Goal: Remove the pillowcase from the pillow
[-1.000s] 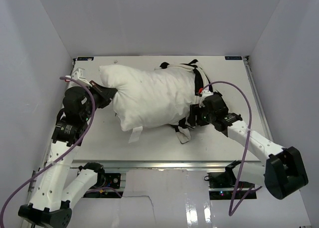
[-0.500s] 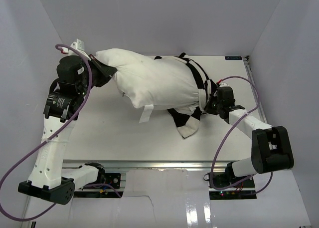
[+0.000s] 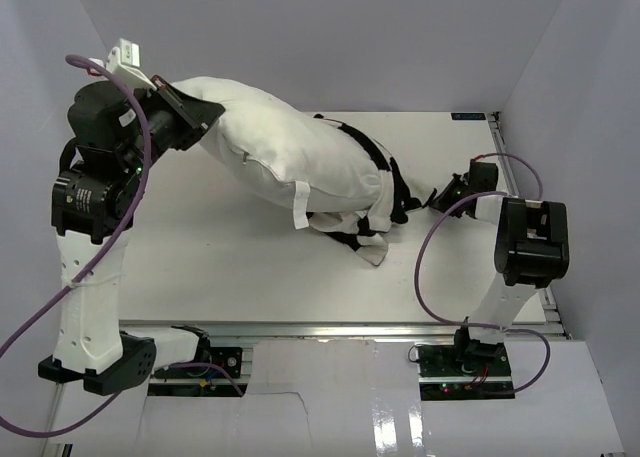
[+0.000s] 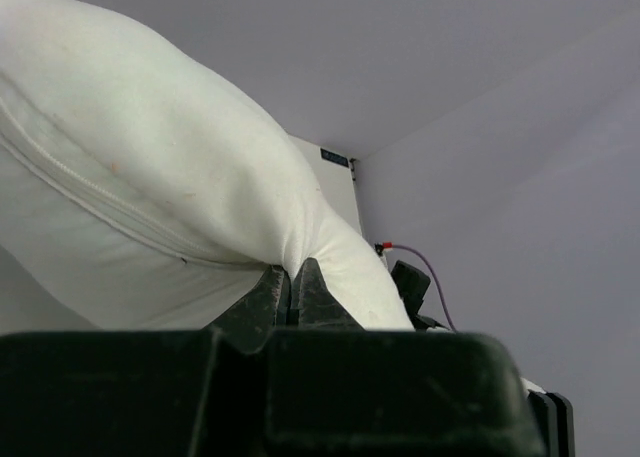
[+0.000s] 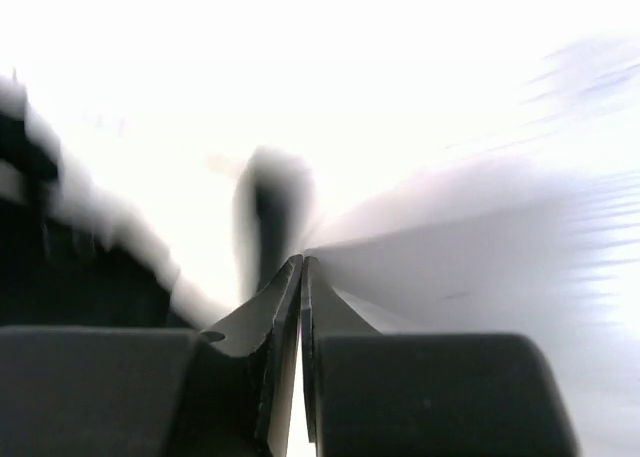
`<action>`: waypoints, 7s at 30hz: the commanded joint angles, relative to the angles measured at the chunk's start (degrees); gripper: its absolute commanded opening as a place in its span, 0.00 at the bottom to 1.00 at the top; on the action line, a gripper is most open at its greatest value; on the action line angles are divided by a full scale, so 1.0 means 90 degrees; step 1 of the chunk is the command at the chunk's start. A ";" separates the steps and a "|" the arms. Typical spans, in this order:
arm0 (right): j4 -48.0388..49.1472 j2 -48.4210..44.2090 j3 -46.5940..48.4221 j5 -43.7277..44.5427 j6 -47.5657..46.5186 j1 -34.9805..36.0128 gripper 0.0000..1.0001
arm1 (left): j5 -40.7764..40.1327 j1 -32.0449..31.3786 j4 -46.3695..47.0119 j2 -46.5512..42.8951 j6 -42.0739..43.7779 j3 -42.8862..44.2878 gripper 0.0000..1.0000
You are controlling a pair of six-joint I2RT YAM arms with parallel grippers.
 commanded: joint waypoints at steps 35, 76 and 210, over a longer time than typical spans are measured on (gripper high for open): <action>0.0002 -0.0038 0.0573 0.0054 -0.1351 0.1805 0.08 | -0.0038 0.0081 0.1679 -0.1720 0.0650 -0.2479 0.00; 0.0743 -0.0458 -0.0443 0.0743 0.0751 -0.1469 0.08 | -0.0199 0.0081 0.2215 -0.1269 -0.0161 -0.1967 0.00; -0.2692 -0.6746 -0.1078 0.2323 -0.0919 0.5074 0.90 | 0.1330 -0.1619 0.4502 -0.4835 0.1324 -0.8631 0.98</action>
